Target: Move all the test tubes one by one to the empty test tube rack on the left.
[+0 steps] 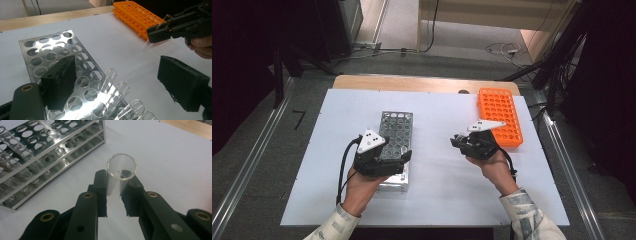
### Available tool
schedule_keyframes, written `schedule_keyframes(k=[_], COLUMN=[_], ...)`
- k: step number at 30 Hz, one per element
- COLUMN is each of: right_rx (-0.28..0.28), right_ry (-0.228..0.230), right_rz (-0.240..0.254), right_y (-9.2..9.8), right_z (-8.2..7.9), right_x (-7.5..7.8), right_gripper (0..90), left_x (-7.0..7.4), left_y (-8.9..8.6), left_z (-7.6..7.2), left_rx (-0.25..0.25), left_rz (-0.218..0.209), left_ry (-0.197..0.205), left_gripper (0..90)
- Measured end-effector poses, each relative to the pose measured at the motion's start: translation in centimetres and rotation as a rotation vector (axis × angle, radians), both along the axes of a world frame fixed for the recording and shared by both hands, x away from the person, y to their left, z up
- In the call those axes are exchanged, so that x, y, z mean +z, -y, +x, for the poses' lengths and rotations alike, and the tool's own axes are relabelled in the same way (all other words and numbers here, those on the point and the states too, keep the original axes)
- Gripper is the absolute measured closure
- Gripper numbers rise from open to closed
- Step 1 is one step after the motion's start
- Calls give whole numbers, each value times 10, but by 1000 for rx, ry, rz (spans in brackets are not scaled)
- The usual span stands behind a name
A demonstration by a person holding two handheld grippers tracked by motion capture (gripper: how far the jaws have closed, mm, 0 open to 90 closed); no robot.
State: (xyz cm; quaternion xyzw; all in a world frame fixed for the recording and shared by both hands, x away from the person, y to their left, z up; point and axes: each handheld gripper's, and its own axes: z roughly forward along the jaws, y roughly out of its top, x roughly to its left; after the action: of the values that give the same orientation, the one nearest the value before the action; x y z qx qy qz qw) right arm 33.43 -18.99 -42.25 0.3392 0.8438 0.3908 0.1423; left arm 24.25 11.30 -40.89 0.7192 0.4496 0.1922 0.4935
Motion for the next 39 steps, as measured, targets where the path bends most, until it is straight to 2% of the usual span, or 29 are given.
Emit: schedule_keyframes(k=[8, 16, 24, 27, 32, 36, 39], right_rx=[35, 68, 113, 129, 161, 164, 169], right_ry=[0, 11, 1, 2, -6, -3, -3], right_rz=[-5, 4, -18, -43, -59, -79, -84], right_y=[-10, -16, -30, -36, -44, -52, -54], right_z=[-8, -17, -25, -28, -30, -34, -36], right_x=[0, 5, 1, -2, -5, -7, -8], right_gripper=[728, 728, 728, 728, 727, 727, 728], left_x=[1, 2, 4, 5, 7, 9, 10], left_y=[0, 4, 11, 15, 25, 38, 44], left_z=[0, -2, -4, -4, -2, 2, 3], left_rx=[-12, -23, -43, -52, -68, -93, -105], left_rz=[-4, -8, -9, 0, 12, 29, 25], left_ry=[-5, 6, 20, 25, 41, 38, 36], left_gripper=[151, 152, 158, 168, 197, 221, 271])
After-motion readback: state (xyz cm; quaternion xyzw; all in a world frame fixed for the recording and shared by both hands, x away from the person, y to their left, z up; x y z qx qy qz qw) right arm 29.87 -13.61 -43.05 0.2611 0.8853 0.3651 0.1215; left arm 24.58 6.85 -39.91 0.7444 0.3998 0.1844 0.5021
